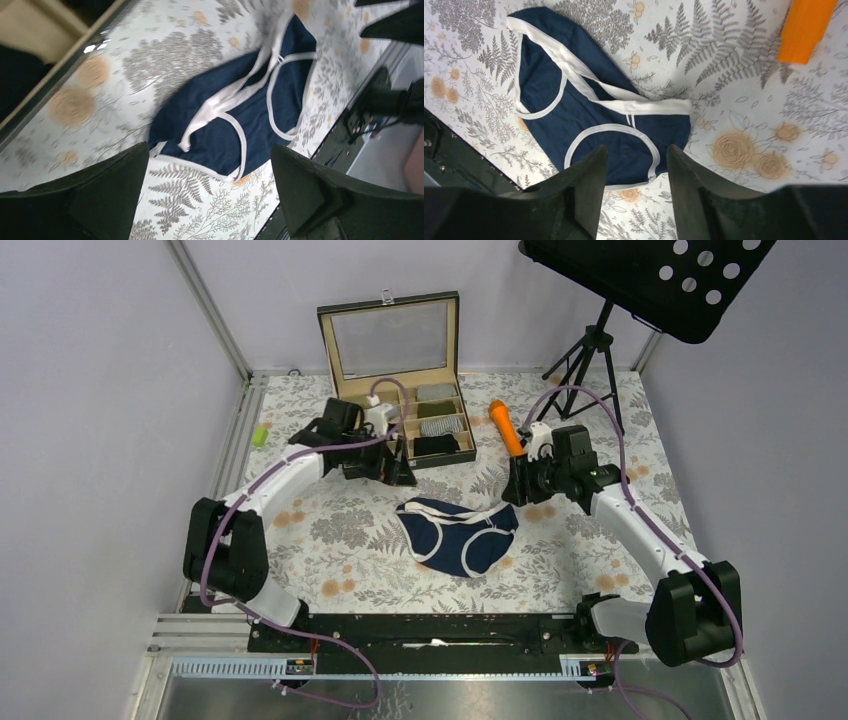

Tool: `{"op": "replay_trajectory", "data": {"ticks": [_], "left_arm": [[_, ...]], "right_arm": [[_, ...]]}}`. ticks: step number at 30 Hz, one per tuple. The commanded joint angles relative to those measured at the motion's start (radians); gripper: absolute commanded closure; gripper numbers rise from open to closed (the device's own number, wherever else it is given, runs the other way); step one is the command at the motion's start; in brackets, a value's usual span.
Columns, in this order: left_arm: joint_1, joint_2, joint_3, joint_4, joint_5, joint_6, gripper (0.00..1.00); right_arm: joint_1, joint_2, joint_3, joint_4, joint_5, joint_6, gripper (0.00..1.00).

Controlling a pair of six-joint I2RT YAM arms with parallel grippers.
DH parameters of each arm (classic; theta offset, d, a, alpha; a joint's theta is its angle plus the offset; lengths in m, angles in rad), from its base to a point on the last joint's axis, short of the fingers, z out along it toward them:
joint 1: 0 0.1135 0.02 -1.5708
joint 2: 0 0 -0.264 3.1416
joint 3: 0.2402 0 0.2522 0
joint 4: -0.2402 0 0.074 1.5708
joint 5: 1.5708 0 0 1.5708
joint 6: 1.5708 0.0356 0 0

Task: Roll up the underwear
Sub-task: Roll the underwear to the center of the board.

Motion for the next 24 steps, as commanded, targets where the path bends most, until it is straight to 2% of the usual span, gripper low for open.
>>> {"op": "replay_trajectory", "data": {"ticks": [1, 5, 9, 14, 19, 24], "left_arm": [[-0.105, -0.003, -0.018, 0.030, 0.019, 0.217, 0.02], [-0.134, -0.006, 0.001, -0.077, -0.025, 0.526, 0.08], [-0.147, 0.007, 0.040, -0.205, -0.078, 0.812, 0.10], [-0.201, -0.002, 0.004, -0.175, -0.161, 1.109, 0.11], [-0.255, 0.029, -0.008, -0.107, -0.202, 1.268, 0.14], [-0.305, 0.078, 0.001, -0.100, -0.247, 1.402, 0.27]], "right_arm": [[0.000, 0.008, -0.049, -0.005, -0.066, 0.051, 0.50], [0.001, 0.066, -0.042, 0.021, -0.169, 0.059, 0.64], [0.005, 0.133, -0.055, 0.049, -0.142, 0.090, 0.76], [0.005, 0.193, -0.083, 0.056, -0.068, 0.132, 0.84], [0.005, 0.230, -0.095, 0.062, -0.023, 0.155, 0.85], [0.004, 0.258, -0.089, 0.065, -0.004, 0.152, 0.84]]}}
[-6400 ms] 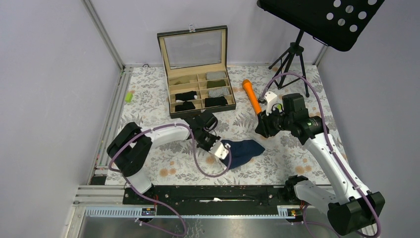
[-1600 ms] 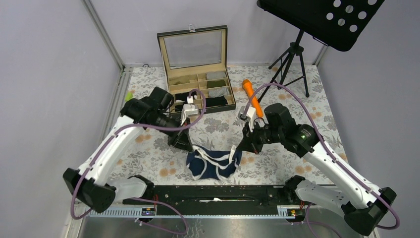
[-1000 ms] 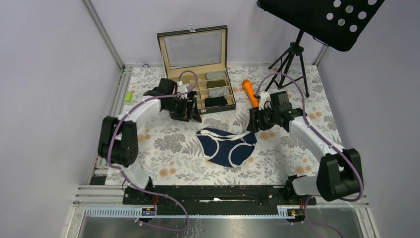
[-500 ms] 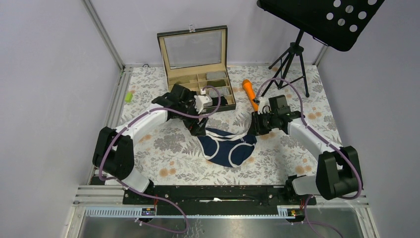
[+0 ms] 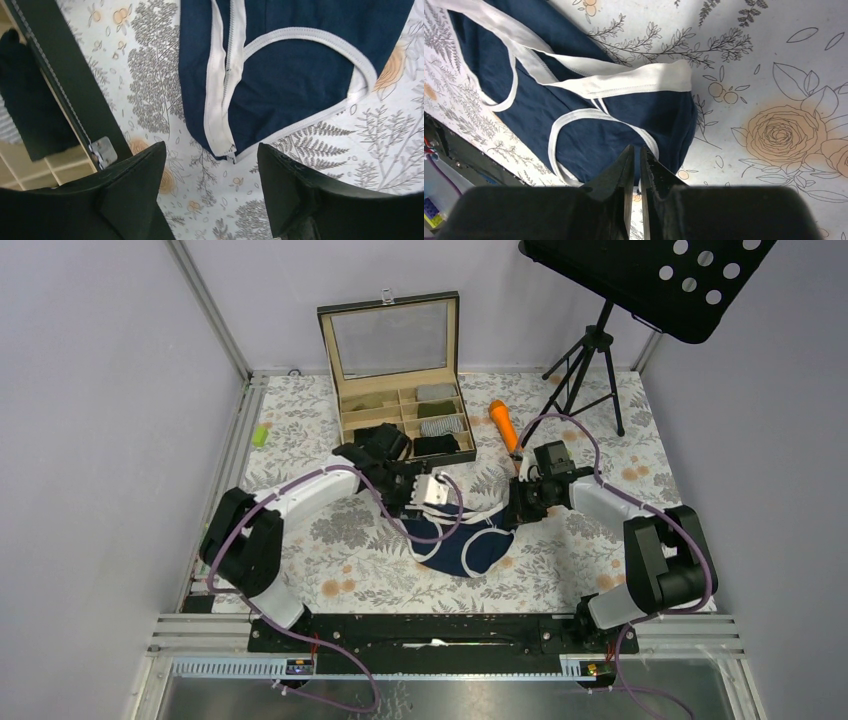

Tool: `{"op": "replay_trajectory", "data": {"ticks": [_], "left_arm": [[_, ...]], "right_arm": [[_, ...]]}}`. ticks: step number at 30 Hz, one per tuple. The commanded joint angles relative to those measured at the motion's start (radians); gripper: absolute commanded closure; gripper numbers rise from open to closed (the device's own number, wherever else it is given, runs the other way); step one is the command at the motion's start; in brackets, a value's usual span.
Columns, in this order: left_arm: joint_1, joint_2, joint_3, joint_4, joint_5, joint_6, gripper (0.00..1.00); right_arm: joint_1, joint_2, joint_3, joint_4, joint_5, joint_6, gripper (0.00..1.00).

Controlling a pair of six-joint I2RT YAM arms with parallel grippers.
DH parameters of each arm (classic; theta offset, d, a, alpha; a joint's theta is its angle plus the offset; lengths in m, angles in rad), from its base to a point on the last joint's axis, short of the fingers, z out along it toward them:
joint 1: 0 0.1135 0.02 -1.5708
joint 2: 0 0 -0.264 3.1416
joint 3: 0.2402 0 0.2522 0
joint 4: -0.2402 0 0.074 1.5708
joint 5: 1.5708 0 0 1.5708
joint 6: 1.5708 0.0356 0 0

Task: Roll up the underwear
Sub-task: Roll the underwear to the center of the board.

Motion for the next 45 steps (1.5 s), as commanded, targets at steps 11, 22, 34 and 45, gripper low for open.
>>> {"op": "replay_trajectory", "data": {"ticks": [11, 22, 34, 45], "left_arm": [[-0.066, 0.118, 0.020, 0.003, -0.118, 0.391, 0.36], [-0.062, 0.222, 0.136, 0.126, -0.124, 0.270, 0.58], [0.044, 0.445, 0.528, 0.029, -0.131, -0.239, 0.47], [0.015, 0.177, 0.186, 0.056, 0.028, -0.372, 0.46]], "right_arm": [[0.003, 0.031, 0.009, 0.025, 0.040, 0.019, 0.82], [0.003, 0.028, 0.006, 0.023, 0.054, 0.015, 0.82], [-0.012, -0.030, 0.010, 0.009, 0.069, 0.018, 0.77], [-0.013, -0.117, 0.024, 0.019, 0.031, -0.008, 0.71]]}}
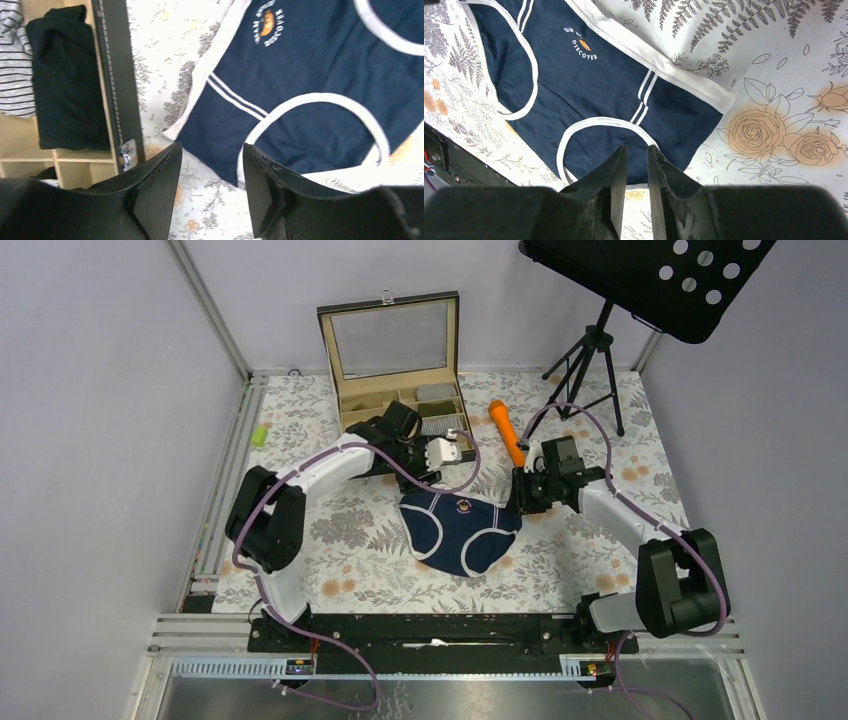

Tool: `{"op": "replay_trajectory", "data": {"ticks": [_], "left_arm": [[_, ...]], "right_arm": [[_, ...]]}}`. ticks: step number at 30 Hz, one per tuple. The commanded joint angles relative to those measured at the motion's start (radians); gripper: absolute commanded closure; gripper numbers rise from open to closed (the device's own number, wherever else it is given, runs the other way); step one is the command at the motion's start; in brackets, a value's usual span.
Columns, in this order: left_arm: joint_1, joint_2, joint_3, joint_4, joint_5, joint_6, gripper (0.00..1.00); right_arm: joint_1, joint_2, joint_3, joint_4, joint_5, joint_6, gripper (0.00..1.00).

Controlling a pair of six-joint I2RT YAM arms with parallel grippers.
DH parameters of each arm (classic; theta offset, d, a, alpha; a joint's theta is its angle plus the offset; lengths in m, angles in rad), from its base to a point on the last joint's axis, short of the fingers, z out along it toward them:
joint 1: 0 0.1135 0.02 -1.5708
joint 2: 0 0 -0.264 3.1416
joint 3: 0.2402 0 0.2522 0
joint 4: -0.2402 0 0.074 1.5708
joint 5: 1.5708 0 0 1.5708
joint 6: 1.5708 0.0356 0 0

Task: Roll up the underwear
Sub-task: Roll the underwear to the center of the board.

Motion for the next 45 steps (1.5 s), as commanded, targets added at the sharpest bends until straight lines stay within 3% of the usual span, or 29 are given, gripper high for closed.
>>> {"op": "replay_trajectory", "data": {"ticks": [1, 6, 11, 22, 29, 32, 36, 38, 40, 42, 45], "left_arm": [[-0.015, -0.037, -0.065, 0.051, 0.019, -0.084, 0.46], [-0.017, 0.025, -0.096, 0.079, -0.073, -0.084, 0.47], [-0.017, 0.046, -0.129, 0.063, -0.169, -0.177, 0.47], [-0.023, -0.016, -0.165, -0.203, -0.059, -0.329, 0.45], [-0.024, -0.134, -0.230, -0.208, -0.014, -0.439, 0.44], [-0.005, -0.235, -0.206, -0.166, -0.079, -0.506, 0.38], [0.027, -0.419, -0.151, -0.042, -0.292, -0.665, 0.28], [0.032, -0.565, -0.197, 0.091, -0.376, -0.765, 0.05], [0.032, -0.673, -0.286, 0.233, -0.402, -0.927, 0.01], [0.034, -0.648, -0.286, 0.207, -0.319, -0.975, 0.01], [0.053, -0.491, -0.274, 0.084, -0.211, -1.013, 0.03]], "right_arm": [[-0.005, 0.001, 0.004, 0.022, -0.022, -0.018, 0.71], [-0.007, 0.061, -0.005, 0.019, 0.014, 0.011, 0.74], [-0.014, 0.106, 0.012, -0.013, 0.094, 0.078, 0.77], [-0.017, 0.245, 0.080, 0.041, 0.143, 0.019, 0.76], [-0.017, 0.322, 0.183, 0.027, 0.069, 0.014, 0.76], [-0.017, 0.270, 0.211, 0.000, 0.048, 0.037, 0.75], [-0.018, 0.118, 0.211, -0.024, 0.013, 0.044, 0.71], [-0.019, 0.032, 0.200, -0.026, -0.021, 0.024, 0.65], [-0.019, -0.041, 0.189, -0.032, -0.051, -0.017, 0.60], [-0.019, -0.098, 0.167, -0.033, -0.056, -0.067, 0.54], [-0.019, -0.156, 0.138, -0.058, -0.075, -0.163, 0.47]]}}
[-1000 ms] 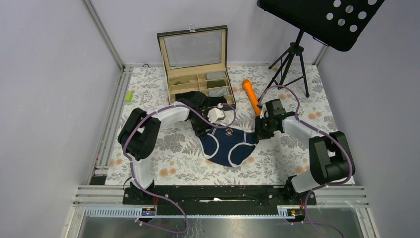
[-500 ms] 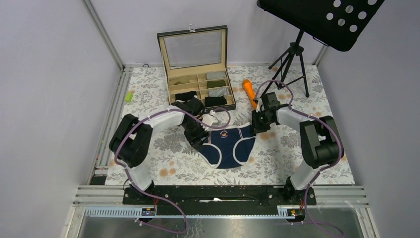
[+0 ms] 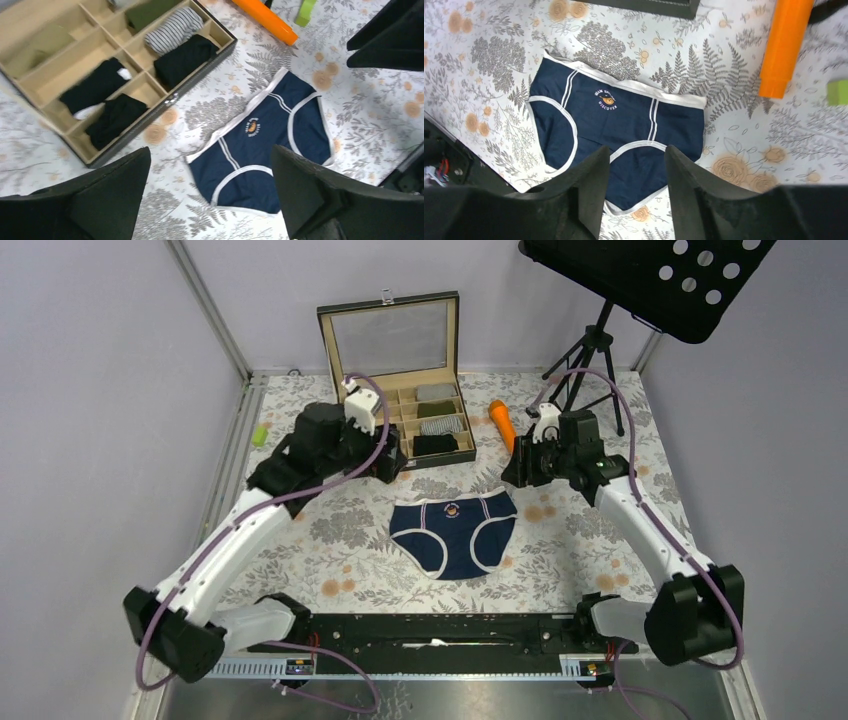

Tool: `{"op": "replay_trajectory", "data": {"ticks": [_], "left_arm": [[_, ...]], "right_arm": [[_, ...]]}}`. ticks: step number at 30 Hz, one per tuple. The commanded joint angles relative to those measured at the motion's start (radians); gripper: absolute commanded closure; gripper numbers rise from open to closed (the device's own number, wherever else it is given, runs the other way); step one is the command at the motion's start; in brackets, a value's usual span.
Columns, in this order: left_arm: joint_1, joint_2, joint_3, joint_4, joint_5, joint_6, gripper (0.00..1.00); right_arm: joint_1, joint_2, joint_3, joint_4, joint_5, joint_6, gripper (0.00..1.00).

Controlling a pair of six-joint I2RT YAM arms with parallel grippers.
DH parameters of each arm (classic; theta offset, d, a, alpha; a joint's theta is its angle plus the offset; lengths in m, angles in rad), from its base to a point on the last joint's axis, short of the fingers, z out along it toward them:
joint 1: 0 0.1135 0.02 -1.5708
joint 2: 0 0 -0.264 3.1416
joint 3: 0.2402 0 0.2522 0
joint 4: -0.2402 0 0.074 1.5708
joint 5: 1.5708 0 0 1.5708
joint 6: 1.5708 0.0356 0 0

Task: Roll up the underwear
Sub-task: Roll the underwear to the center of the board.

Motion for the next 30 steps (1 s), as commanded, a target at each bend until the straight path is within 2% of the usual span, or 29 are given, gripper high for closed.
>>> {"op": "replay_trajectory", "data": {"ticks": [1, 4, 5, 13, 19, 30], "left_arm": [[0.024, 0.216, -0.052, -0.030, 0.134, -0.132, 0.11], [0.034, 0.283, -0.079, -0.037, 0.159, -0.091, 0.30], [0.041, 0.303, -0.084, -0.037, 0.151, -0.092, 0.33], [0.096, 0.429, -0.107, 0.049, 0.163, -0.127, 0.42], [0.145, 0.534, -0.081, 0.137, 0.283, -0.164, 0.45], [0.188, 0.654, -0.069, 0.212, 0.308, -0.145, 0.69]], "right_arm": [[-0.005, -0.068, -0.033, -0.056, -0.062, -0.159, 0.46], [-0.005, -0.104, -0.033, -0.102, -0.072, -0.223, 0.45], [-0.004, -0.116, -0.033, -0.116, -0.072, -0.239, 0.45], [-0.005, -0.147, -0.051, -0.138, -0.090, -0.262, 0.44], [-0.005, -0.138, -0.048, -0.120, -0.106, -0.242, 0.45], [-0.002, -0.139, -0.068, -0.125, -0.149, -0.266, 0.46]]}}
